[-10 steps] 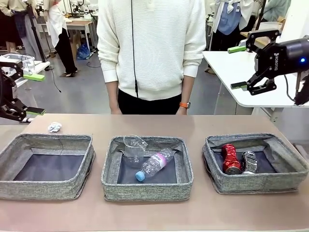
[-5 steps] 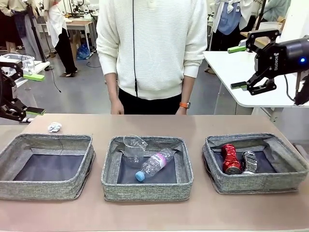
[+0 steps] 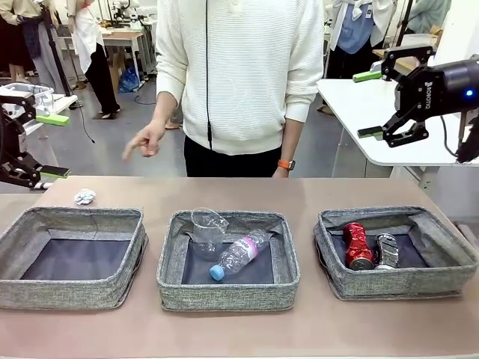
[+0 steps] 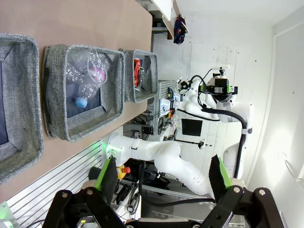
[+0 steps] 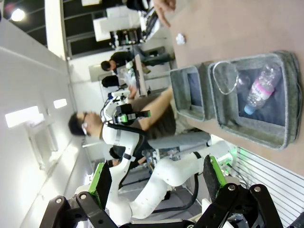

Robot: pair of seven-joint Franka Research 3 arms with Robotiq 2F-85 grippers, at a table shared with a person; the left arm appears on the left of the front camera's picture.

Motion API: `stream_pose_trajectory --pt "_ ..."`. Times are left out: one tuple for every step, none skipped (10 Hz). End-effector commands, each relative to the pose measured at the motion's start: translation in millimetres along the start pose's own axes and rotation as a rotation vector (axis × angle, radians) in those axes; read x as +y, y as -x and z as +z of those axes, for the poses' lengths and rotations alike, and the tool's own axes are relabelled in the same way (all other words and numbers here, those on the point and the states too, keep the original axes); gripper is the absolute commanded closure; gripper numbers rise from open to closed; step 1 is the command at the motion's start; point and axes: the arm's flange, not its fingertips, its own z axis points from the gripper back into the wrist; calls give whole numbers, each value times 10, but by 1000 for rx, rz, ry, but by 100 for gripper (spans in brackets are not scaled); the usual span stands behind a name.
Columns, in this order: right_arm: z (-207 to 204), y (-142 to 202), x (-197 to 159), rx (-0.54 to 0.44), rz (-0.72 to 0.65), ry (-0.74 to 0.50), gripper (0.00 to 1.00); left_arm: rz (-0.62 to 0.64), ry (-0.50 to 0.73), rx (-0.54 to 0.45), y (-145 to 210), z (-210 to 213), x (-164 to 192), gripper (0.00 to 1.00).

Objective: Sort the waste into the appropriate baskets.
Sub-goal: Pick up the waste item pointed out by the person.

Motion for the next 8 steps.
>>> stream_pose_trajectory --pt "-16 -4 38 3 -16 -32 0 -16 13 2 8 -3 -9 0" --pt "-16 -4 38 3 -16 -32 0 -16 13 2 8 -3 -9 0" --pt "-16 -4 38 3 -16 -32 0 -16 13 2 8 -3 -9 0" --pt "-16 -4 38 3 -16 -32 0 -16 13 2 8 -3 -9 0" --pt "-16 -4 38 3 -16 -32 0 -16 13 2 8 -3 -9 0" --pt "-16 -4 38 3 -16 -32 0 -16 13 2 8 -3 -9 0" --pt "-16 -4 38 3 -16 -32 0 -16 13 2 8 -3 -9 0" --pt "-16 -4 38 3 -16 -32 0 0 0 0 0 0 0 0"
